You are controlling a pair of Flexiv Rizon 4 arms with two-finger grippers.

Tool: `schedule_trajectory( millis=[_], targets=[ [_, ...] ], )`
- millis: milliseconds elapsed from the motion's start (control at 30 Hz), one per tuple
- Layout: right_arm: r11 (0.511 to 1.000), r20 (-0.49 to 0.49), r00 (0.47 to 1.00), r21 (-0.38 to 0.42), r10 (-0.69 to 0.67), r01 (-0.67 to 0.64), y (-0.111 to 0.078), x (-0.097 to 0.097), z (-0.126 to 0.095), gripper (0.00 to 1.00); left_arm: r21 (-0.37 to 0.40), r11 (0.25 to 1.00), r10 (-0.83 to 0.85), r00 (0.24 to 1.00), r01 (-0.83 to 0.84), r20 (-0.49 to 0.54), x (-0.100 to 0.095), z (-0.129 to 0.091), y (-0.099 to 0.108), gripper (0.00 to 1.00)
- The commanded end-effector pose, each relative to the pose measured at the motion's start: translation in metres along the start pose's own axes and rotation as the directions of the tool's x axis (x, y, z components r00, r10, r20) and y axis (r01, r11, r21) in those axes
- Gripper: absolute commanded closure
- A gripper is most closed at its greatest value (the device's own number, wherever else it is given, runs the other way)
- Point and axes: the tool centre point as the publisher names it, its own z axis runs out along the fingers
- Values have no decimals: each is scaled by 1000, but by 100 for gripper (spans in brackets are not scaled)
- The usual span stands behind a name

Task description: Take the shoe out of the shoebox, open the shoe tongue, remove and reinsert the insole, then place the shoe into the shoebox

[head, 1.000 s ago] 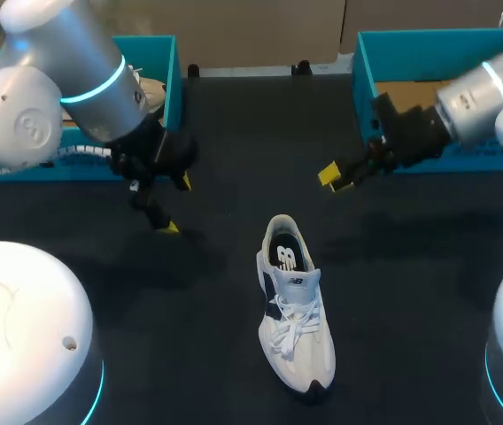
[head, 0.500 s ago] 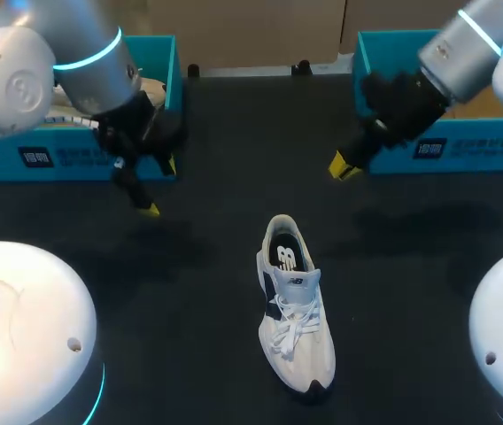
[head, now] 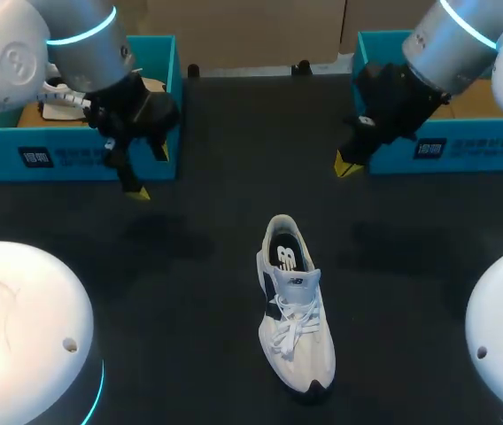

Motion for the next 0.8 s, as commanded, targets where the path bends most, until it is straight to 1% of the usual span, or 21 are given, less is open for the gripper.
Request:
schedule_trajectory(
  millis=[33, 133, 167, 233, 267, 300, 400, 500, 533, 567, 667, 800],
  targets=[
    [1000, 38, 999, -8, 1, -1, -4, 2, -3, 100, -1, 1000, 0, 1000, 0, 1, 1, 0, 0, 0],
    [1000, 38, 999, -8, 1, -1, -4, 2, -3, 100, -1, 1000, 0, 1000, 0, 1, 1, 0, 0, 0],
    [1000, 45, 999, -14, 3, -2, -3, 10, 2, 100, -13, 999, 50, 999, -50, 6, -1, -2, 4, 0],
    [999, 60, 998, -53, 16, -13, -2, 24, 6, 100, -20, 991, 131, 991, -132, -9, -7, -9, 14, 0],
    [998, 73, 997, -62, 23, -18, -3, 29, 8, 100, -9, 983, 183, 983, -184, -23, -9, -13, 20, 0],
    [997, 80, 996, -75, 26, -20, -5, 35, 10, 100, -2, 980, 200, 979, -201, -34, -14, -16, 26, 0],
    [995, 101, 994, -95, 42, -32, -8, 48, 21, 100, 2, 958, 288, 956, -288, -52, -26, -22, 43, 0],
    [994, 155, 985, -86, 81, -68, -10, 59, 35, 100, 14, 928, 372, 924, -373, -84, -36, -29, 59, 0],
    [993, 175, 980, -75, 99, -87, -10, 61, 39, 100, 20, 916, 401, 912, -401, -90, -40, -31, 63, 0],
    [993, 206, 972, -59, 111, -100, -11, 63, 43, 100, 9, 911, 411, 907, -412, -90, -44, -34, 66, 0],
    [990, 265, 953, -47, 144, -136, -15, 66, 50, 100, 8, 878, 475, 872, -478, -120, -58, -40, 74, 0],
    [990, 265, 953, -47, 144, -136, -15, 66, 50, 100, 8, 878, 475, 872, -478, -120, -58, -40, 74, 0]
  ],
)
